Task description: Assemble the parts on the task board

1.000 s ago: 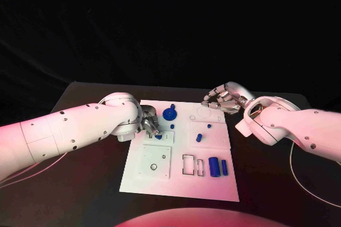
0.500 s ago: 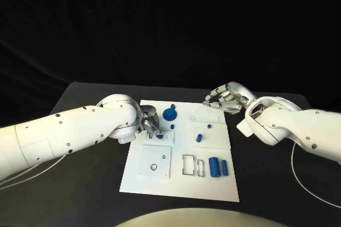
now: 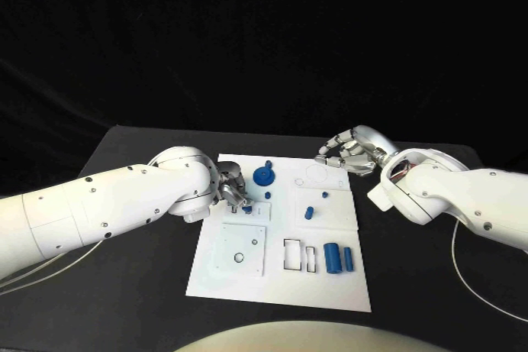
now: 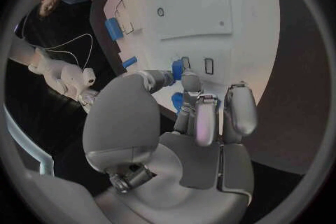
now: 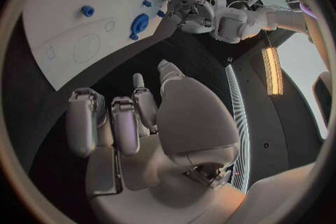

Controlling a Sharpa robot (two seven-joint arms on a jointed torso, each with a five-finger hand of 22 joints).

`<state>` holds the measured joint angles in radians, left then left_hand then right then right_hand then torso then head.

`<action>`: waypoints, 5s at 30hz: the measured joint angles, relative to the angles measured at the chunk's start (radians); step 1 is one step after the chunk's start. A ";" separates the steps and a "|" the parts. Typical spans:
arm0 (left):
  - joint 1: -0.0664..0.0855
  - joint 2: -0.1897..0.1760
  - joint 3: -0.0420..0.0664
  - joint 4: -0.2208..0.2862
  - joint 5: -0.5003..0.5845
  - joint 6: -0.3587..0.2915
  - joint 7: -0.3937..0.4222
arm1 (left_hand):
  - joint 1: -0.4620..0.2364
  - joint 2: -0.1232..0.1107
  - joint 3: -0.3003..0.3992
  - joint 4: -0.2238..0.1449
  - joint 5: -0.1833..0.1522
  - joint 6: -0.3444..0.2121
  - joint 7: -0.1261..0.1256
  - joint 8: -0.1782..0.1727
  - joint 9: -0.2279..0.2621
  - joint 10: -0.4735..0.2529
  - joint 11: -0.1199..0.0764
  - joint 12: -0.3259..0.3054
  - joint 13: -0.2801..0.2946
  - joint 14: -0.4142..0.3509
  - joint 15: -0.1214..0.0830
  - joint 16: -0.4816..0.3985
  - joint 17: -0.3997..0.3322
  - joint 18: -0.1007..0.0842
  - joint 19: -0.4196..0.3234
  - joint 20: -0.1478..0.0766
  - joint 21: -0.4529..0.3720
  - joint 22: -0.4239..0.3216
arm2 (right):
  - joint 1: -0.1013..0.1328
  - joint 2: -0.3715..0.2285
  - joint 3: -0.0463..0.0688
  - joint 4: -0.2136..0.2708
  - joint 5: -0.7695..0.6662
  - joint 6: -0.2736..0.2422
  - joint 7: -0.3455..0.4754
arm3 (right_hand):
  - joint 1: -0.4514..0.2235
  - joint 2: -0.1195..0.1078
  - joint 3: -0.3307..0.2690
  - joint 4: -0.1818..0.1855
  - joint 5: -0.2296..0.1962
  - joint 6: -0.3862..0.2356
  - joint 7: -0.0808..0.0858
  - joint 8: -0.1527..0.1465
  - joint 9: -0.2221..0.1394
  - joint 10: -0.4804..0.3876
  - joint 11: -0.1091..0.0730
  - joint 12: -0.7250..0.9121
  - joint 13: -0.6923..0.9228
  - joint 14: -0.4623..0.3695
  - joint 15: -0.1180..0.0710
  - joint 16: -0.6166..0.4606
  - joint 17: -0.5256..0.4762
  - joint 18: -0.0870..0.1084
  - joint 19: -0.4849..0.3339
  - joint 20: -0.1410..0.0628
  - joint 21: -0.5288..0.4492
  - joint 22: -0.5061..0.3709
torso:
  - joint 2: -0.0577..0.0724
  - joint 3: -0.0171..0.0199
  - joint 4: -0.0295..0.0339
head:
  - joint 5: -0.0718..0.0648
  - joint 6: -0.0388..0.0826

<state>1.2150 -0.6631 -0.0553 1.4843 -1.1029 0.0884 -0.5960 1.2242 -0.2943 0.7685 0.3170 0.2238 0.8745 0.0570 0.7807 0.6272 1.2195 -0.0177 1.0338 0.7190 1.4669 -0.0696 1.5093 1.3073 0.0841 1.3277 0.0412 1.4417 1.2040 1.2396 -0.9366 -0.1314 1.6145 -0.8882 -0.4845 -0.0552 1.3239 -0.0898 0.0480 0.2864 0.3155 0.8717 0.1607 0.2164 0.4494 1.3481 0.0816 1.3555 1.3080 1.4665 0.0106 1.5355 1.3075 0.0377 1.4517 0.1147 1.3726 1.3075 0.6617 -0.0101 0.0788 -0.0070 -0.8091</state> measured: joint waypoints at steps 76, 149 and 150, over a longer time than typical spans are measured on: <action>-0.014 0.042 -0.004 -0.056 -0.019 0.018 -0.013 | -0.096 0.009 0.058 -0.081 0.027 0.017 -0.014 -0.002 0.111 0.036 -0.014 0.016 0.023 0.000 -0.008 0.000 0.000 0.000 0.023 -0.009 0.015 0.037 | -0.005 -0.004 0.000 -0.013 -0.019 -0.007 0.002 | 0.004 0.004 0.000 0.000 0.000 0.000 0.000 0.004 0.000 0.000 0.000 0.000 -0.001 0.000 0.000 0.000 0.000 0.000 0.000 0.000 0.000 0.000 | 0.001 0.0004 -0.0017 | -0.001 -0.001; 0.044 -0.030 0.072 -0.036 0.082 0.026 -0.017 | -0.178 0.118 -0.342 -0.025 0.026 -0.040 0.025 -0.181 0.060 -0.004 0.022 0.022 0.008 0.000 0.011 0.000 0.000 -0.015 0.041 0.002 0.011 0.052 | -0.009 -0.005 0.000 -0.021 -0.060 -0.015 0.002 | 0.000 0.008 -0.011 0.006 -0.008 -0.007 0.000 0.008 -0.002 -0.004 -0.004 -0.004 -0.009 0.000 0.000 -0.008 0.001 0.000 -0.004 -0.004 -0.012 0.000 | 0.000 -0.0002 -0.0012 | -0.005 -0.005; 0.052 -0.030 0.075 -0.051 0.087 0.029 -0.015 | -0.171 0.119 -0.342 -0.025 0.026 -0.041 0.027 -0.188 0.054 -0.007 0.025 0.021 0.006 0.000 0.011 0.000 0.000 -0.015 0.041 0.002 0.011 0.052 | -0.009 -0.004 0.000 -0.021 -0.060 -0.015 0.002 | 0.000 0.008 -0.011 0.006 -0.008 -0.007 0.000 0.008 -0.002 -0.004 -0.003 -0.004 -0.009 0.000 0.000 -0.008 0.001 0.000 -0.004 -0.004 -0.012 0.000 | 0.000 0.0004 -0.0010 | -0.004 -0.005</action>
<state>1.2674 -0.6934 0.0194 1.4331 -1.0162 0.1177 -0.6109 1.0527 -0.1754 0.4261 0.2925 0.2501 0.8330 0.0839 0.5923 0.6816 1.2123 0.0071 1.0551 0.7252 1.4667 -0.0584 1.5093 1.3075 0.0687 1.3687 0.0435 1.4525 1.2560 1.2304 -0.9410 -0.1315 1.5935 -0.9478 -0.4993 -0.0530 1.3238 -0.0816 0.0372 0.2924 0.3078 0.8648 0.1603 0.2241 0.4475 1.3446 0.0782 1.3515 1.2988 1.4665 0.0107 1.5278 1.3081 0.0376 1.4480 0.1110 1.3606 1.3077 0.6616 -0.0097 0.0778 -0.0110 -0.8141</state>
